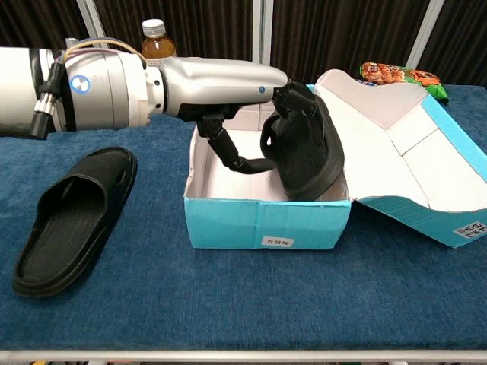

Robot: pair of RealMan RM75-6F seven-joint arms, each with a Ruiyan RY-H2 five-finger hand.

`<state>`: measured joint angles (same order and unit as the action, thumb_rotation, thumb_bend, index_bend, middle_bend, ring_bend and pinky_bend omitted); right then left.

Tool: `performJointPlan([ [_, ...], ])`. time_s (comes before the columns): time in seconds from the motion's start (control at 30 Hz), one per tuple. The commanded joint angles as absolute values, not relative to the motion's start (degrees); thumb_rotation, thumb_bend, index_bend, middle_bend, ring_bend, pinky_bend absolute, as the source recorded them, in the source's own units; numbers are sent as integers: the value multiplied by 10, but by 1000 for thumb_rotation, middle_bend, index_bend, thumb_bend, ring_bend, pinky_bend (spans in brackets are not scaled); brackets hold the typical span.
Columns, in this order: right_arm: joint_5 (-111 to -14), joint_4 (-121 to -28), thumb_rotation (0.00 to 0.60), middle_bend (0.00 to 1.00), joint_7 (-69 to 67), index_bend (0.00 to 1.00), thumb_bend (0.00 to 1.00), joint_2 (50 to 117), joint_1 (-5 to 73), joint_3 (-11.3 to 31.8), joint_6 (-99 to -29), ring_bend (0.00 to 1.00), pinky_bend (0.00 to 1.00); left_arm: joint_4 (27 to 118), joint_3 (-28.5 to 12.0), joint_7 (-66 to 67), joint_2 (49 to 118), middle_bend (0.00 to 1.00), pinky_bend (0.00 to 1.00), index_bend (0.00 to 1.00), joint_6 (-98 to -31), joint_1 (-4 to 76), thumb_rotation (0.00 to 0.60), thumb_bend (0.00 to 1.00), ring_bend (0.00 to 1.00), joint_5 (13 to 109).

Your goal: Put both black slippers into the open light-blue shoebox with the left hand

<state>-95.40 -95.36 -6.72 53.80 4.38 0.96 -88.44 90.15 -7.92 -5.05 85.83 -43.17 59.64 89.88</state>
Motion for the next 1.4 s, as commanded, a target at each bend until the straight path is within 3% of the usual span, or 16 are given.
performJointPlan([
  [0.03,-954,-954,600,114,-67,0,80,539,43,9,-885,0,3,902,-74,-44,872,190,182,274,-439,602,600,414,10,903],
  [1.03,-951,-946,600,114,-77,0,81,539,39,9,-891,0,3,886,-76,123,918,162,183,260,-382,629,600,414,10,762],
  [1.23,-953,-943,600,114,-80,0,81,539,37,9,-897,0,3,944,-98,71,862,163,184,247,-455,588,600,409,10,770],
  [1.4,-961,-942,600,114,-84,0,81,538,40,10,-900,0,3,993,-110,36,768,162,221,238,-517,533,600,349,38,751],
])
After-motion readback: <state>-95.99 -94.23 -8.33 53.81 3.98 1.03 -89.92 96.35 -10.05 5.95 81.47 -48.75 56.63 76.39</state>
